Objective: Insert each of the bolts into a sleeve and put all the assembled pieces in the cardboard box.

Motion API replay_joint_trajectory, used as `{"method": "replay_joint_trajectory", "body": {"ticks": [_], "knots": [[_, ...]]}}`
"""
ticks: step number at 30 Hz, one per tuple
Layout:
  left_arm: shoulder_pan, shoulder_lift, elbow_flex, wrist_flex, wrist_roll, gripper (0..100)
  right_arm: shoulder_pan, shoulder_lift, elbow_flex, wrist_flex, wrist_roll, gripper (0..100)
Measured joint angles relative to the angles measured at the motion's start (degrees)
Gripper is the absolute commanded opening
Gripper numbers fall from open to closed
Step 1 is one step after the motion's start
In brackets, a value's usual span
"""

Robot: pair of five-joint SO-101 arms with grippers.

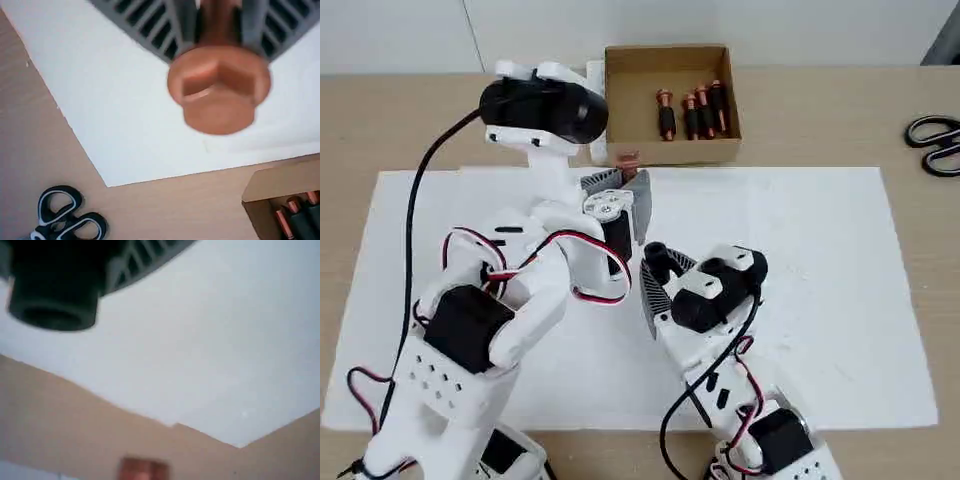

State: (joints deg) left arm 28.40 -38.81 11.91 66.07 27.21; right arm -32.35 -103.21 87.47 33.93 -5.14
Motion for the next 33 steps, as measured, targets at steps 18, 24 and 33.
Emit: {"method": "replay_joint_trajectory", "body": {"ticks": [18, 24, 33], "knots": [[0.0, 0.0, 13.27, -12.48, 0.0, 1, 0.0, 0.0, 0.0, -0.53, 0.0, 0.4], [0.0, 0.0, 14.86, -13.8, 0.0, 1, 0.0, 0.0, 0.09, -0.53, 0.0, 0.4], [-0.09, 0.0, 14.86, -13.89, 1.76, 1, 0.0, 0.0, 0.09, -0.53, 0.0, 0.4]]}}
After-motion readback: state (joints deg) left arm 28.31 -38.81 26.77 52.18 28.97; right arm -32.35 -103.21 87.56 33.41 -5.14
